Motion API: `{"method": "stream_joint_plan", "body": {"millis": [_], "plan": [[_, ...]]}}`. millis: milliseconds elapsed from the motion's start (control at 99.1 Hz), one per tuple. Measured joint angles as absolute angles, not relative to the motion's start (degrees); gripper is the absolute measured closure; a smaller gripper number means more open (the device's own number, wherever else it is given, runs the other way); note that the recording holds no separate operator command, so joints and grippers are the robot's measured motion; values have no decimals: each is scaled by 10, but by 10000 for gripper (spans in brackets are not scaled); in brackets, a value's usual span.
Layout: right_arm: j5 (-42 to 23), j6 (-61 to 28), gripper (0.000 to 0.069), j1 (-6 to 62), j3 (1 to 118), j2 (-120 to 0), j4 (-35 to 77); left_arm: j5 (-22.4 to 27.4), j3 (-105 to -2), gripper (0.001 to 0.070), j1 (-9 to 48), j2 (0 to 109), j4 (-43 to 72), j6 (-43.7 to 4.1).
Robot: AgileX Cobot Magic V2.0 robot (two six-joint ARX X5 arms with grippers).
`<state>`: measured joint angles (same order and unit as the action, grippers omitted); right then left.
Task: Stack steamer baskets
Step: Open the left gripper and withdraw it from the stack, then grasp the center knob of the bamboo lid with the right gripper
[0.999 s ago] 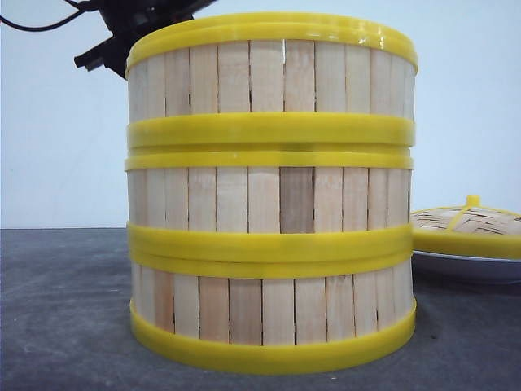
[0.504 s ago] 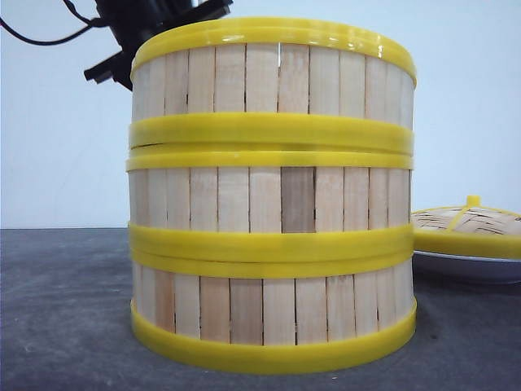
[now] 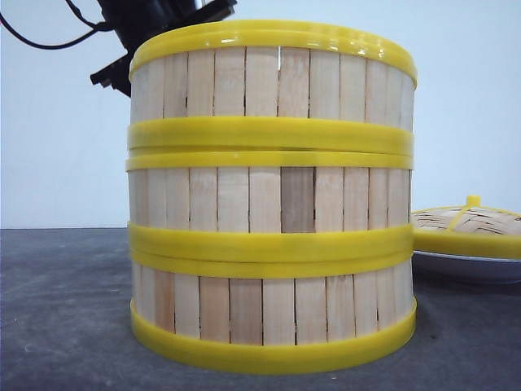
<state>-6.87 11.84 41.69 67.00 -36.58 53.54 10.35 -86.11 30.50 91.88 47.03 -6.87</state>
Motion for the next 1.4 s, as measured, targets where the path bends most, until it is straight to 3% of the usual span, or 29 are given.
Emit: {"method": "stream_joint_plan", "body": {"millis": [131,353,656,777,1100,1402], "plan": [[-92,118,210,417,670,-374,543,101,-860,477,302,849,442,-66],[-153,122,210,415,670,-415,568,55,-860,477,294,697,415,-60],[-146,124,210,342,670,-510,541,3,-836,477,290,514,421,-46],[-110,120,213,284,670,-557,517,1,-780,477,290,436,424,-44],[-15,104,286,125,670,-714,456,28,-558,477,290,240,453,-87],[-14,97,418,105,670,-838,378,29,-544,477,290,171,478,-102]]}}
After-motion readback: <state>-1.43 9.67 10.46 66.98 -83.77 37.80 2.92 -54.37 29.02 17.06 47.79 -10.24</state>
